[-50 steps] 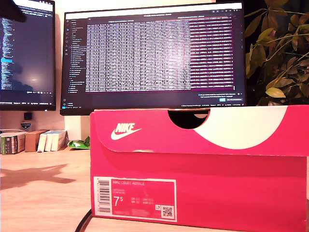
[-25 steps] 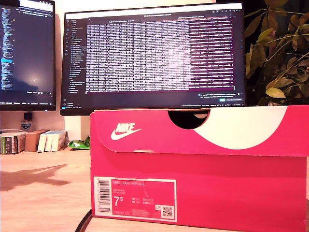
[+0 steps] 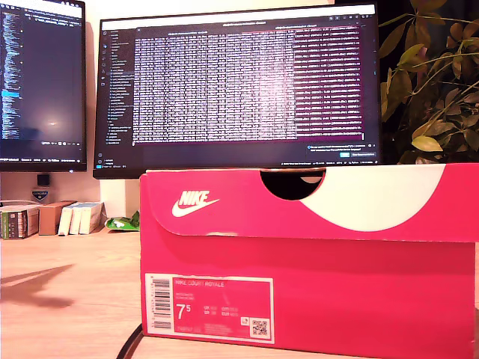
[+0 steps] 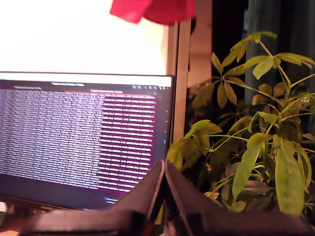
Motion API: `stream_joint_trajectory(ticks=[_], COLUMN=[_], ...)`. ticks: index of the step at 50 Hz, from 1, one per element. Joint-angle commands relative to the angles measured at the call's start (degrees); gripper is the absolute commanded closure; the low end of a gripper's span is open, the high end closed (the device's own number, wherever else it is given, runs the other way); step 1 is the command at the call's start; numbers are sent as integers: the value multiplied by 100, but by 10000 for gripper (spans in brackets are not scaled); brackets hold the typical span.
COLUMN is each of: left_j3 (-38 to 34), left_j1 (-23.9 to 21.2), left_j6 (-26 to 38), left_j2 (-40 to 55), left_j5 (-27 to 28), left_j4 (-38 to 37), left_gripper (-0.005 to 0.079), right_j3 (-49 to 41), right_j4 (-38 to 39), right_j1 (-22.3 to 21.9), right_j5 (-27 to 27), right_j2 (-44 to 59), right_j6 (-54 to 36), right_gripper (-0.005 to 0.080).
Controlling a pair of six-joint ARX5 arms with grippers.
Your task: Close the red shoebox by pushing the lid with your left arm and holding the box in place with your right arm
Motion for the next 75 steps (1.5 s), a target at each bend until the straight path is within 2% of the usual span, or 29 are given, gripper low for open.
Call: stream_joint_trajectory(ticks=[1, 8, 18, 33, 38, 50, 59, 69, 75], left_j3=[-269, -588, -994, -1714, -1834, -1878, -2127, -2509, -2634], left_j1=[17, 17, 17, 17, 37, 234, 264, 264, 264], left_j6=[-20, -17, 7, 195, 455, 566, 422, 142, 127], left_j2=[-66, -428, -859, -1209, -1237, -1235, -1279, -1823, -2321], left_j5=[-72, -273, -426, -1032, -1213, -1132, -772, -702, -702], left_j4=[7, 31, 160, 584, 669, 741, 828, 831, 474], left_gripper=[762, 762, 762, 762, 762, 762, 762, 762, 762], right_j3=[-192, -409, -850, -1344, -1346, -1484, -1996, -2153, -2153], right_j4=[-9, -7, 396, 874, 885, 949, 1628, 1714, 1707], right_j1=[116, 214, 345, 503, 483, 470, 470, 472, 470], right_j5=[-2, 48, 101, 516, 667, 669, 671, 702, 758], right_j2=[-103, -278, -358, -358, -358, -358, -363, -389, -516], right_j6=[15, -28, -63, -481, -664, -772, -592, -575, -577], right_gripper=[765, 765, 765, 765, 765, 765, 765, 765, 765])
